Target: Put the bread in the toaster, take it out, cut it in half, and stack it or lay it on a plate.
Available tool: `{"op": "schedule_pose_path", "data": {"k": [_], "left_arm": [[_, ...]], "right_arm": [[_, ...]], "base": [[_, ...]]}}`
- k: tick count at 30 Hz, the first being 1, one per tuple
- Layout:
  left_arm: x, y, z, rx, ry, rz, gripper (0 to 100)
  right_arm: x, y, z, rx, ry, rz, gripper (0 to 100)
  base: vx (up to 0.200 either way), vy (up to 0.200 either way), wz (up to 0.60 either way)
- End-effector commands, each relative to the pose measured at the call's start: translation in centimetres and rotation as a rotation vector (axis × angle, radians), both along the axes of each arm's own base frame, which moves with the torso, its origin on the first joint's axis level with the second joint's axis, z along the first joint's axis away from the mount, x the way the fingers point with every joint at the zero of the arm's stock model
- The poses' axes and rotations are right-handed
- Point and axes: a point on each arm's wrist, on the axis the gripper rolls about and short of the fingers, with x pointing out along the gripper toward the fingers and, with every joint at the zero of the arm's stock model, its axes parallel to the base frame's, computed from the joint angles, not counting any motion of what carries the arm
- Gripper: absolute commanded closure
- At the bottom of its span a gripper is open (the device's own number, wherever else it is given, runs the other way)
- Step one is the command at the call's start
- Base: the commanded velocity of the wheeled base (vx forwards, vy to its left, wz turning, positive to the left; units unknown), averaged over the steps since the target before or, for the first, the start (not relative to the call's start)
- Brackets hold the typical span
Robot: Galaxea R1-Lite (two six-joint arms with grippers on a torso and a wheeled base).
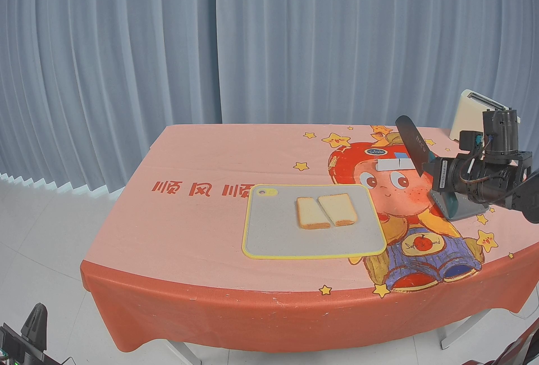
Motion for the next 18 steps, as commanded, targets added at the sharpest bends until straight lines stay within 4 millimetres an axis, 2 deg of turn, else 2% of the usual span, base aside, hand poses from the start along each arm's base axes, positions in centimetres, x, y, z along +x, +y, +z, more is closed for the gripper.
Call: {"op": "schedule_pose_path", "data": {"k": [1, 18], "left_arm": [[0.2, 0.0, -0.5, 0.001, 0.021, 0.001, 100], [0.2, 0.0, -0.5, 0.000, 0.021, 0.001, 100]], "right_arm": [[0.4, -0.3, -0.4, -0.004, 0.013, -0.011, 100], [1.9, -2.5, -1.7, 0.002, 0.064, 0.005, 100]], "base": [[0.000, 0.000, 0.00], [0.000, 0.000, 0.00]]}}
